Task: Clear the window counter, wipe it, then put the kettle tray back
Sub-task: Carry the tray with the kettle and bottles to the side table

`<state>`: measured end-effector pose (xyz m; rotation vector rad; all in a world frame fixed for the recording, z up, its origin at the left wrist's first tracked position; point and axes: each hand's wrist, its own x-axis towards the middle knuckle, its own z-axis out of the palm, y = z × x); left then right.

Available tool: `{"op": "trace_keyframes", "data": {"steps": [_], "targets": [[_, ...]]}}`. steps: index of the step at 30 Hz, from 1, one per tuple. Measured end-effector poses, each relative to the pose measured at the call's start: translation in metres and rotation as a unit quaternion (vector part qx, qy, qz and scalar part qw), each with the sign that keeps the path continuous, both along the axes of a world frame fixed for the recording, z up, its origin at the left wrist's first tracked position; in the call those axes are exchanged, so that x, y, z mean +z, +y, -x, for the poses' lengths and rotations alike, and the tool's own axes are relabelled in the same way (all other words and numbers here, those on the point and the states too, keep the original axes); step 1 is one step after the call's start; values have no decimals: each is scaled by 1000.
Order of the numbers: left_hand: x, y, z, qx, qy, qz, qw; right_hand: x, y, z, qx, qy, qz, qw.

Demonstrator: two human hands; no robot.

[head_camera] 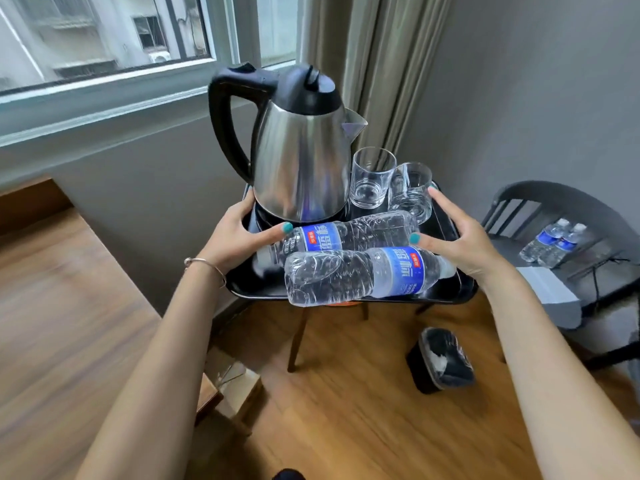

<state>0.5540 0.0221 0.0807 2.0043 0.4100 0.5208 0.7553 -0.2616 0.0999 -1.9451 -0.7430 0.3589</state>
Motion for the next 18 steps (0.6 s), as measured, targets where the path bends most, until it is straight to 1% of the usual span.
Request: {"op": "trace_keyframes", "data": {"steps": [5, 7, 10, 18], "targets": [[-11, 4, -42, 18, 12, -21, 1000, -16, 9, -51, 6, 6, 11, 1000], [-17, 12, -58, 23, 18, -4, 1000, -21, 17, -72, 10, 14, 17, 1000], [-28, 29, -85, 35, 26, -6, 999, -35, 32, -103, 19, 23, 14, 999], [-57, 60, -145, 37, 8, -8, 999, -70, 73, -167, 23, -4, -3, 1000]]}}
